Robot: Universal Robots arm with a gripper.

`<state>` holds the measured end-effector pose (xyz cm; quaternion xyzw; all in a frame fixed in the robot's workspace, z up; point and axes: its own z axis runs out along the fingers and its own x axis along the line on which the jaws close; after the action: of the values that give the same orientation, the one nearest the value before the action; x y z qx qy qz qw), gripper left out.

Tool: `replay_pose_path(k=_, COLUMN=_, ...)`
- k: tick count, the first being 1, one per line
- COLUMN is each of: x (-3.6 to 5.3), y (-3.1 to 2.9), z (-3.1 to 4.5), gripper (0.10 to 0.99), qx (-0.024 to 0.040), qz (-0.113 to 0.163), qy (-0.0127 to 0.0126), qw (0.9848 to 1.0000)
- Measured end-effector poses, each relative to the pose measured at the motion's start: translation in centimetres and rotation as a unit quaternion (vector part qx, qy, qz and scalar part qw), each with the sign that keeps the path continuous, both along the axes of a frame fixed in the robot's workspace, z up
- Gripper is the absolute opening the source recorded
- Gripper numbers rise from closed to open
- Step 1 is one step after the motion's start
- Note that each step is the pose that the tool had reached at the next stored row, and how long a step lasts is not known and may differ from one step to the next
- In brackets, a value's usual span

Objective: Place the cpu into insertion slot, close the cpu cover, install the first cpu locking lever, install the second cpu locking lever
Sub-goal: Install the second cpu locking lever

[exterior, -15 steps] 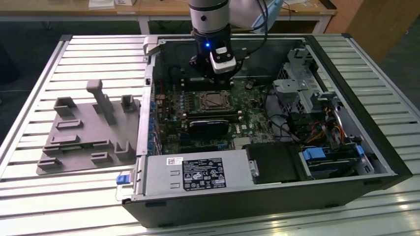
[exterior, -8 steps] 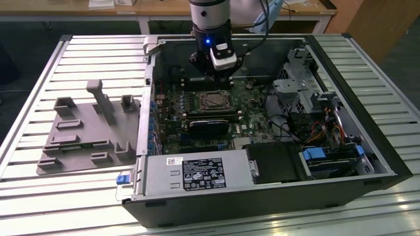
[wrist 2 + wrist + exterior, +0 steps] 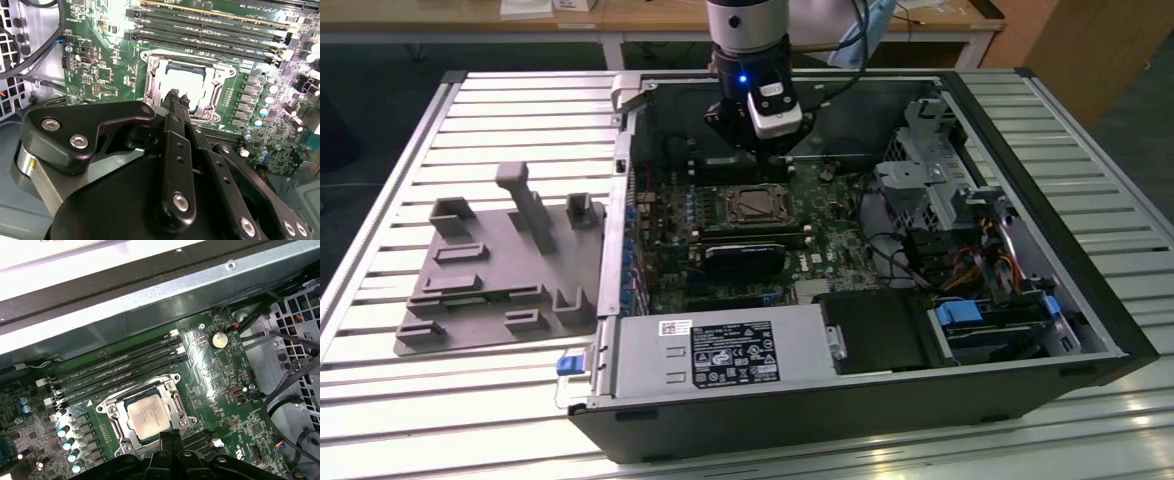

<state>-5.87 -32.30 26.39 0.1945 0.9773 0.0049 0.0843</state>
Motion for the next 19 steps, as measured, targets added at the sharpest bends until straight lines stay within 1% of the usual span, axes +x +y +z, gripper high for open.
replay_pose_path(k=6, x=0.00, y=0.00, z=0.01, gripper=0.102, qx=-0.0001, qz=0.000, qy=0.0001, qw=1.0000)
replay_pose_path(k=9, x=0.00, y=-0.16, z=0.02, gripper=0.102, qx=-0.0001, qz=0.000, qy=0.0001, qw=1.0000)
replay_pose_path(k=12, x=0.00, y=-0.56, z=0.01, gripper=0.102, qx=-0.0001, qz=0.000, qy=0.0001, qw=1.0000)
replay_pose_path(k=19, x=0.00, y=-1.95, z=0.01, gripper=0.102, qx=-0.0001, qz=0.000, qy=0.0001, qw=1.0000)
